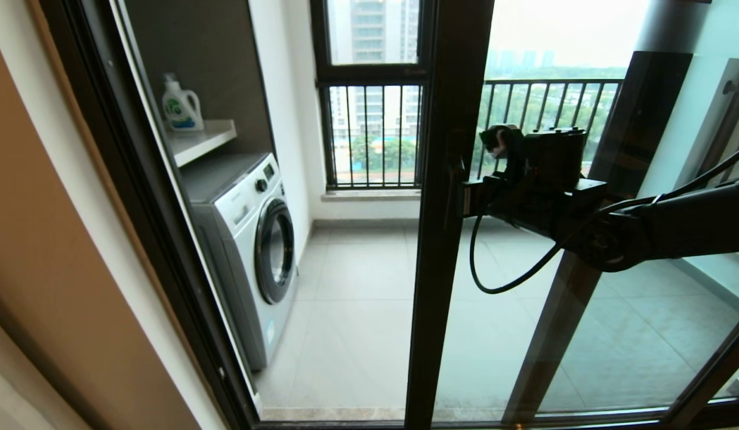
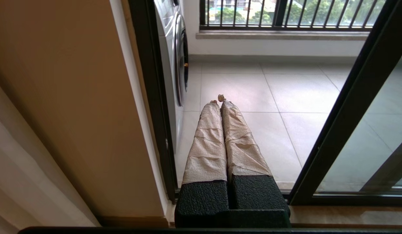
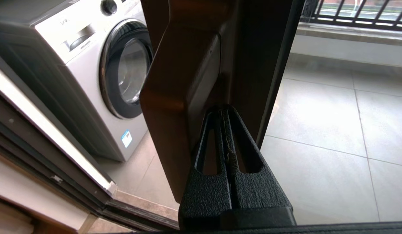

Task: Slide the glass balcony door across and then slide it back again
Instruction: Close the slid door

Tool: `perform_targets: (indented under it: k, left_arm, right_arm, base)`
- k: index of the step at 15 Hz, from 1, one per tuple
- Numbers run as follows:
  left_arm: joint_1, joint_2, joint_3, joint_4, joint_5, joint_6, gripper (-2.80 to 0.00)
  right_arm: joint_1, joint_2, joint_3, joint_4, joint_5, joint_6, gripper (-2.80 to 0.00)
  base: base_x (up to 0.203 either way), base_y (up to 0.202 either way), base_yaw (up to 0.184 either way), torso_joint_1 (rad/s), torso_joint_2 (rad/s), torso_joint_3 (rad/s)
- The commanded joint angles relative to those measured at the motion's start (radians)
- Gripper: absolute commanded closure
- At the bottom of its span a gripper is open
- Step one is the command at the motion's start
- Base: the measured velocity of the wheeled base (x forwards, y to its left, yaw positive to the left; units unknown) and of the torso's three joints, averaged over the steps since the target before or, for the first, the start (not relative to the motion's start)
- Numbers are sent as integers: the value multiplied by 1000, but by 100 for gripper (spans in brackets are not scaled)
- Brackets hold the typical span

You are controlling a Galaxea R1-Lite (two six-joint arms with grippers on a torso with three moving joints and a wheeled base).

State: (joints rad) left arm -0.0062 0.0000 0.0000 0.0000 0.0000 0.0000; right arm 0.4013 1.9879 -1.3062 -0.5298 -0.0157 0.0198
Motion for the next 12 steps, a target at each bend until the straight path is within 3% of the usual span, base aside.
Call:
perform_targets:
  k: [1,12]
  left_arm:
    - [0,2,0,0,0,0,0]
    - [0,2,0,0,0,0,0]
  right_arm:
    - [5,2,2,-1,-7,0,0]
    - [127,21,-29,-3,-58,-1,0]
  base:
    - [0,0,0,0,0,0]
    - [0,0,0,0,0,0]
